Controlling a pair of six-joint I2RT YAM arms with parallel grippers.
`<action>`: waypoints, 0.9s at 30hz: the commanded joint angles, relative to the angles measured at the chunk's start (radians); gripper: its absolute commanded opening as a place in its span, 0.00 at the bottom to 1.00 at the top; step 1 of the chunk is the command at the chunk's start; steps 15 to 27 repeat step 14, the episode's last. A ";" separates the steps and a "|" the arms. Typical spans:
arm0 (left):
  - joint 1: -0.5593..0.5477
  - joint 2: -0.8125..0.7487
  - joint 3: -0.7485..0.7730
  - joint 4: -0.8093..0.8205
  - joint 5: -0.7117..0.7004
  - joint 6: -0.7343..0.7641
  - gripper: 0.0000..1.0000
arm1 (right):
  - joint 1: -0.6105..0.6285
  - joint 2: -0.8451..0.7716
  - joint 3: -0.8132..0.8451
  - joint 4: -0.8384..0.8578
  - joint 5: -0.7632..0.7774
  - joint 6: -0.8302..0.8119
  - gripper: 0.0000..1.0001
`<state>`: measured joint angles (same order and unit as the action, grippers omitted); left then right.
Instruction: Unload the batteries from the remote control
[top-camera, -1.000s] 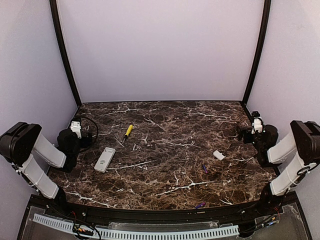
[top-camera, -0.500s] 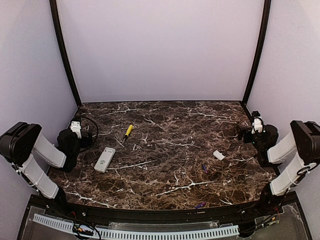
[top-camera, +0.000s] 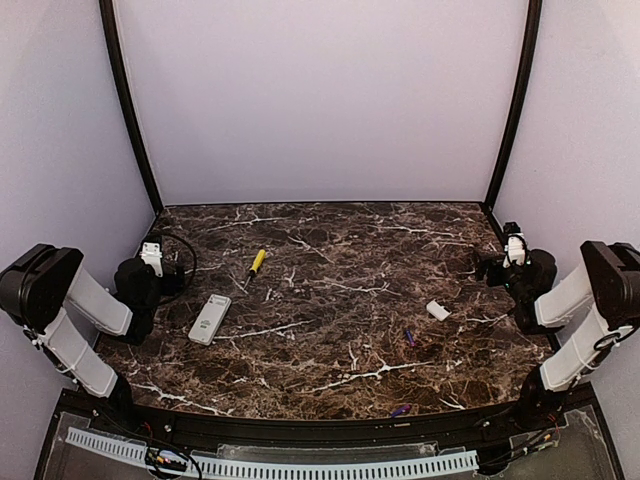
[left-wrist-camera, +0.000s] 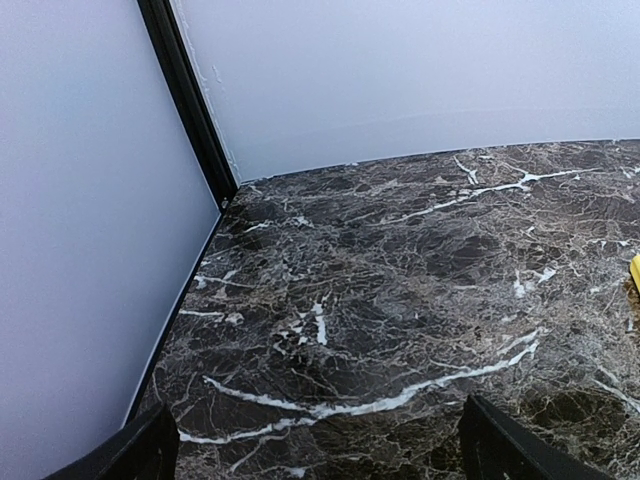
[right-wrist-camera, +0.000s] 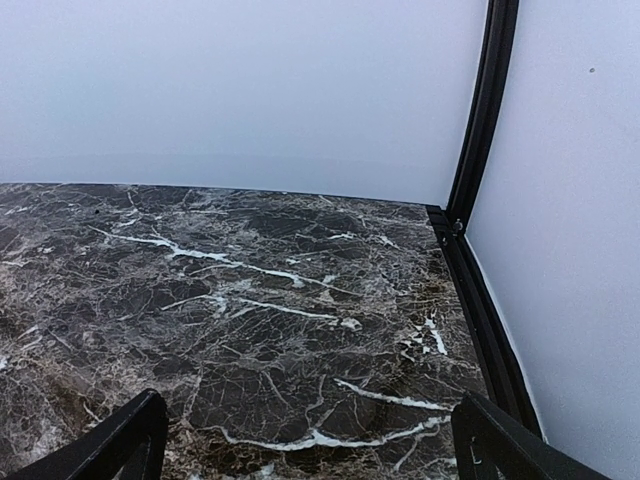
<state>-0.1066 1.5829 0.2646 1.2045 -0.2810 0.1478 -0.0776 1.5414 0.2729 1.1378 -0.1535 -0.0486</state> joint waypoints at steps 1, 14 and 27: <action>0.006 0.000 -0.008 0.026 -0.001 -0.010 0.99 | -0.003 0.005 0.005 0.041 -0.001 0.003 0.99; 0.006 0.000 -0.009 0.026 0.000 -0.010 1.00 | -0.002 0.006 0.005 0.038 -0.002 0.003 0.98; 0.006 0.000 -0.009 0.026 0.000 -0.010 1.00 | -0.002 0.006 0.005 0.038 -0.002 0.003 0.98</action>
